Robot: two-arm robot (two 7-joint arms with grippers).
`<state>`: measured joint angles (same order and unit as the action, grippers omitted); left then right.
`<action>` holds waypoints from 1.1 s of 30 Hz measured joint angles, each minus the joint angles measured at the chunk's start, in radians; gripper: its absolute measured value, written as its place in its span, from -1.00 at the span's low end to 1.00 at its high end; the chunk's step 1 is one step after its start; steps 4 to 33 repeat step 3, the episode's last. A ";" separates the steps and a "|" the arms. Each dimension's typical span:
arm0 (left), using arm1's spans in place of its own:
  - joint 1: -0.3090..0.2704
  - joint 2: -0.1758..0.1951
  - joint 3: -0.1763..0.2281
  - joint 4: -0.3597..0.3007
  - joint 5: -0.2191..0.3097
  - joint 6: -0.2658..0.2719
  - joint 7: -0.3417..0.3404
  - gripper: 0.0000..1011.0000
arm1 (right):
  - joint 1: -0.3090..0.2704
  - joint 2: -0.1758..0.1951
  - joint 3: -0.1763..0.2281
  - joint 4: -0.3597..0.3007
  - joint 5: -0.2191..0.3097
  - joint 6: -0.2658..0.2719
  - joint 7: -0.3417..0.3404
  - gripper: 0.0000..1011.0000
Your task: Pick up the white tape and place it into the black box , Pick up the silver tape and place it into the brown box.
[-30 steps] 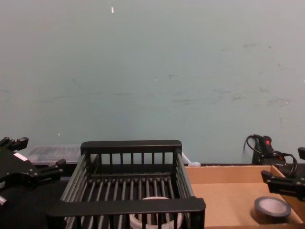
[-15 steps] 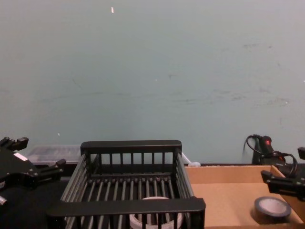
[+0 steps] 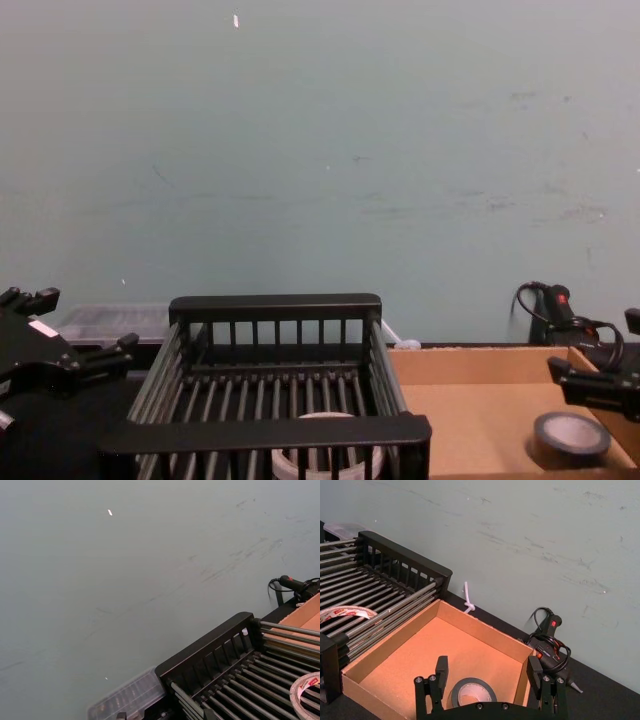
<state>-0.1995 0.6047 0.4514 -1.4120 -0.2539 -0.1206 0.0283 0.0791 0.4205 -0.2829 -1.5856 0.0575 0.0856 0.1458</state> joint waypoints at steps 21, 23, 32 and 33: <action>0.000 0.000 0.000 0.000 0.000 0.000 0.000 0.98 | 0.000 0.000 0.000 0.000 0.000 0.000 0.000 0.98; 0.000 0.000 0.000 0.000 0.000 0.000 0.000 0.98 | 0.000 0.000 0.000 0.000 0.000 0.000 0.000 0.98; 0.000 0.000 0.000 0.000 0.000 0.000 0.000 0.98 | 0.000 0.000 0.000 0.000 0.000 0.000 0.000 0.98; 0.000 0.000 0.000 0.000 0.000 0.000 0.000 0.98 | 0.000 0.000 0.000 0.000 0.000 0.000 0.000 0.98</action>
